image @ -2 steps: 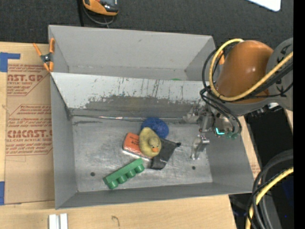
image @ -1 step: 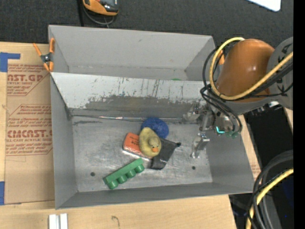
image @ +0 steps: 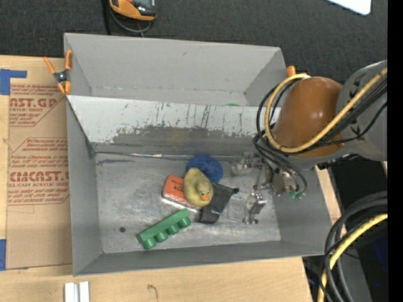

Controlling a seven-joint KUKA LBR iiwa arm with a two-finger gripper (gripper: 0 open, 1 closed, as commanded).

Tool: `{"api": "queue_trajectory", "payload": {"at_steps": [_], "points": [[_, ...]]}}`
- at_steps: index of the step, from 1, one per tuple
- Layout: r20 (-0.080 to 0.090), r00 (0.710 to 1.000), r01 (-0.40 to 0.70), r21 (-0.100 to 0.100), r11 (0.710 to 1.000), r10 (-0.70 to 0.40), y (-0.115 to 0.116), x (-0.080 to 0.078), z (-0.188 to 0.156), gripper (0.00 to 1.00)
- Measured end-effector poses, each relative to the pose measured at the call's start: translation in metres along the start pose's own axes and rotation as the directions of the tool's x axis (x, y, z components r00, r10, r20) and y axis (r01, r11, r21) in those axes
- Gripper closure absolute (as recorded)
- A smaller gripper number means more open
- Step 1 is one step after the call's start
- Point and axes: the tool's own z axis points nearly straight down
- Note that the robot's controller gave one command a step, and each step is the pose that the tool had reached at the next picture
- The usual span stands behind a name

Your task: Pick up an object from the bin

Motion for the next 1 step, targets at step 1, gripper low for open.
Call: {"api": "queue_trajectory", "payload": {"at_steps": [1], "points": [[-0.009,0.998,-0.069,-0.001,0.998,0.069,0.0306,-0.0125,0.0400,0.00]]}}
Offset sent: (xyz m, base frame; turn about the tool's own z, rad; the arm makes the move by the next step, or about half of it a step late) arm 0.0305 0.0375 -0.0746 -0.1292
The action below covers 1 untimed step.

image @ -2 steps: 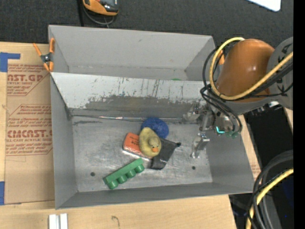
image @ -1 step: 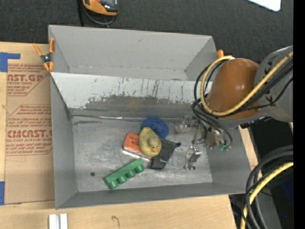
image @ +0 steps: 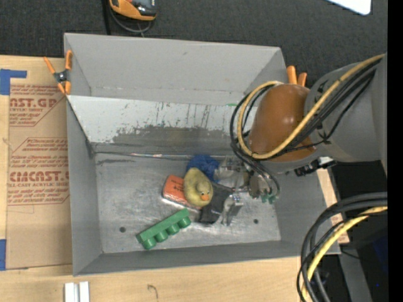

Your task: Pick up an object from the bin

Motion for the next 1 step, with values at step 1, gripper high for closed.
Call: {"api": "queue_trajectory", "payload": {"at_steps": [1], "points": [[0.001,0.995,-0.098,-0.002,0.995,0.098,0.0128,-0.0084,0.0144,0.00]]}}
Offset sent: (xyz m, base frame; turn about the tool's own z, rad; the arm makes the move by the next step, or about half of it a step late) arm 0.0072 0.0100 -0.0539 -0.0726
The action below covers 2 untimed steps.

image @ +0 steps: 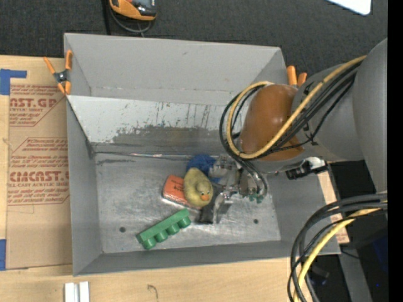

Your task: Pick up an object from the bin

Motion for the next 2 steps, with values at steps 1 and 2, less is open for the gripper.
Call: {"api": "queue_trajectory", "payload": {"at_steps": [1,2], "points": [[0.001,0.985,0.171,0.003,0.985,-0.171,-0.0026,-0.0006,0.0359,1.00],[0.001,0.985,0.171,0.003,0.985,-0.171,-0.0025,-0.0006,0.0359,1.00]]}}
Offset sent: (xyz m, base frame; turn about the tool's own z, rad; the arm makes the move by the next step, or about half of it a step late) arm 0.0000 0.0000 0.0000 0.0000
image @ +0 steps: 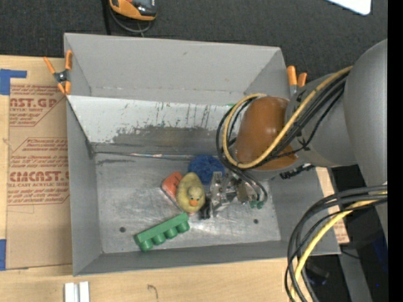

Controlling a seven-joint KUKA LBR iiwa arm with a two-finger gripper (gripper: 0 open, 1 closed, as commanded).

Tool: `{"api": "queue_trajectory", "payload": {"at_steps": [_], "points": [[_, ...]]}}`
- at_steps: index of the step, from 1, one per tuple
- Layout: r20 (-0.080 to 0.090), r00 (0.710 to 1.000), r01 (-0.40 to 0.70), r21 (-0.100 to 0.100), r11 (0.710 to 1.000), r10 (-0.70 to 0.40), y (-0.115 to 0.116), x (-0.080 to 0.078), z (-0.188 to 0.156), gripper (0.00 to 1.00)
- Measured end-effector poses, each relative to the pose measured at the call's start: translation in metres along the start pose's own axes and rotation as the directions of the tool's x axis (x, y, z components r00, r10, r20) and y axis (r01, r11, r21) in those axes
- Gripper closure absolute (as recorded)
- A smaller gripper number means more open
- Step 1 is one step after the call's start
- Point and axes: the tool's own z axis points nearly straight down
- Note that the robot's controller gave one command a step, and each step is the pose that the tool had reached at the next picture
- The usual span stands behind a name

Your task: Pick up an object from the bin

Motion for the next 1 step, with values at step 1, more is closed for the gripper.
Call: {"api": "queue_trajectory", "payload": {"at_steps": [1], "points": [[0.001,1.000,-0.030,0.000,1.000,0.030,-0.0102,-0.0036,-0.1296,1.00]]}}
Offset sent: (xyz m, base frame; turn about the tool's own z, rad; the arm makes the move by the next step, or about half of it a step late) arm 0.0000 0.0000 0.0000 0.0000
